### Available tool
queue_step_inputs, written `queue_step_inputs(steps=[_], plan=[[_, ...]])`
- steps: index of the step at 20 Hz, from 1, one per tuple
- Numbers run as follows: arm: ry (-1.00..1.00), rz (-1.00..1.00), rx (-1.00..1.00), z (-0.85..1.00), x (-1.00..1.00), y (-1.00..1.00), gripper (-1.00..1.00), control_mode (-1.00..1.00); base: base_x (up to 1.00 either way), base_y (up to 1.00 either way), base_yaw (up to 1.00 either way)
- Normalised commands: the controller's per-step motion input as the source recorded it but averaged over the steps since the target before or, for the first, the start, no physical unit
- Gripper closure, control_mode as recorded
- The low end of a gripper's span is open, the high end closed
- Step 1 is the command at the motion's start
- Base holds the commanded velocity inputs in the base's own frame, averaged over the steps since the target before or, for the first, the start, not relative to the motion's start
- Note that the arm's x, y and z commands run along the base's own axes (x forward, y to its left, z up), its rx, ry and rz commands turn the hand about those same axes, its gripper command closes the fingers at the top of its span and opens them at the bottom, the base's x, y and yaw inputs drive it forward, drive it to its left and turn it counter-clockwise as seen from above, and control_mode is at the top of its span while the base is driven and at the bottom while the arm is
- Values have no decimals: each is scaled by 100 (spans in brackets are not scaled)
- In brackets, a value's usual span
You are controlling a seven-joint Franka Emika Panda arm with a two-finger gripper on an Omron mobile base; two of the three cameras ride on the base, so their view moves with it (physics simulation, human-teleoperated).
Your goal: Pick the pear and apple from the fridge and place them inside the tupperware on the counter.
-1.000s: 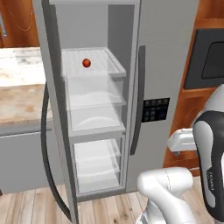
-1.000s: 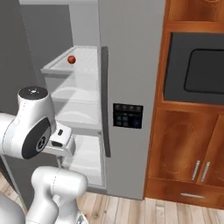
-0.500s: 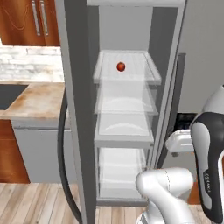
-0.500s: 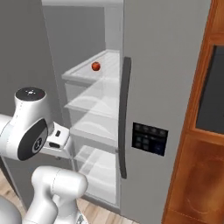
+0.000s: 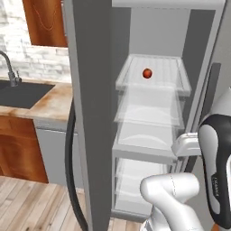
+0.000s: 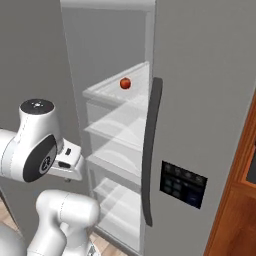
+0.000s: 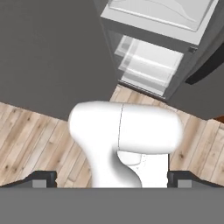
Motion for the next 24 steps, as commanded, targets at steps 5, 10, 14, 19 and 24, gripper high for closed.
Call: queue_step_inputs(steps=[5, 10, 14, 19, 24], plan=[[0, 0, 0, 0, 0, 0, -100, 100, 46, -5, 3], [0, 0, 0, 0, 0, 0, -100, 100, 40, 0, 0], [0, 0, 0, 0, 0, 0, -100, 100, 28, 0, 0], [0, 0, 0, 0, 0, 0, -100, 100, 33, 0, 0], [0, 0, 0, 0, 0, 0, -100, 100, 37, 0, 0]])
